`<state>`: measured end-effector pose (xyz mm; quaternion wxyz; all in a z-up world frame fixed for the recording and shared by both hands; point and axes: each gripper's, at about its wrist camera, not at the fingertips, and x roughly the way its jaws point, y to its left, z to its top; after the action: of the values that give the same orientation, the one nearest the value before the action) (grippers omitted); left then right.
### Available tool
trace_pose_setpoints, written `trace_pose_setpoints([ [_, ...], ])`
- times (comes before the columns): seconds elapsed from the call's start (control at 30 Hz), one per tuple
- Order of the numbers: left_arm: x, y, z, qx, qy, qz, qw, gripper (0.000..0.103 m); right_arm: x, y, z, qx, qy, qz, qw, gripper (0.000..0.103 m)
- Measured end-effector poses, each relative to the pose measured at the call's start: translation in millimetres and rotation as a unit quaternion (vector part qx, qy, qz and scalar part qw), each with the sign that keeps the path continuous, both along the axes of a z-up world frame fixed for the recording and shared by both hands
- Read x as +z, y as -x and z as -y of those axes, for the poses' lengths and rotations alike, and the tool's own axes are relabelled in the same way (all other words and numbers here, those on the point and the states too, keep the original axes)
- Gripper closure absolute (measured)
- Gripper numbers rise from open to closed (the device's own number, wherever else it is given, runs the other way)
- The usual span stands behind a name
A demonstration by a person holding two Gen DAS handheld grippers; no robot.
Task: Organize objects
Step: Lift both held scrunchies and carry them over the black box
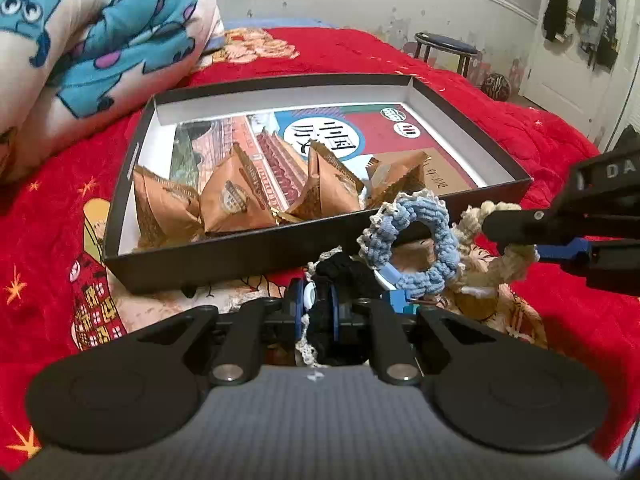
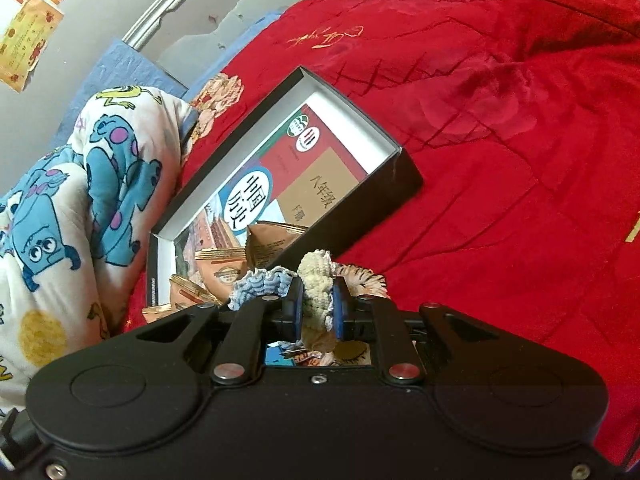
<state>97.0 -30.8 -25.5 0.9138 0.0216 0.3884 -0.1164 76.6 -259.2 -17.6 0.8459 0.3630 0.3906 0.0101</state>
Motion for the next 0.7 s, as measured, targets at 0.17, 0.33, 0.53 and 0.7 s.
trace_pose_setpoints([
  [0.17, 0, 0, -1, 0.002, 0.004, -0.003, 1.0000, 0.087, 7, 2, -3, 0.008, 0.000, 0.025, 1.000, 0.088],
  [0.33, 1, -1, -2, 0.005, 0.008, -0.005, 0.9999, 0.086, 12, 4, -4, 0.009, -0.009, 0.046, 0.999, 0.088],
  [0.53, 2, -1, -4, 0.008, 0.013, -0.004, 0.9999, 0.086, 17, 6, -3, 0.009, -0.025, 0.074, 0.997, 0.088],
  [0.7, 4, 2, -1, 0.009, 0.003, 0.001, 1.0000, 0.086, 16, 4, -6, 0.017, -0.036, 0.083, 0.996, 0.088],
])
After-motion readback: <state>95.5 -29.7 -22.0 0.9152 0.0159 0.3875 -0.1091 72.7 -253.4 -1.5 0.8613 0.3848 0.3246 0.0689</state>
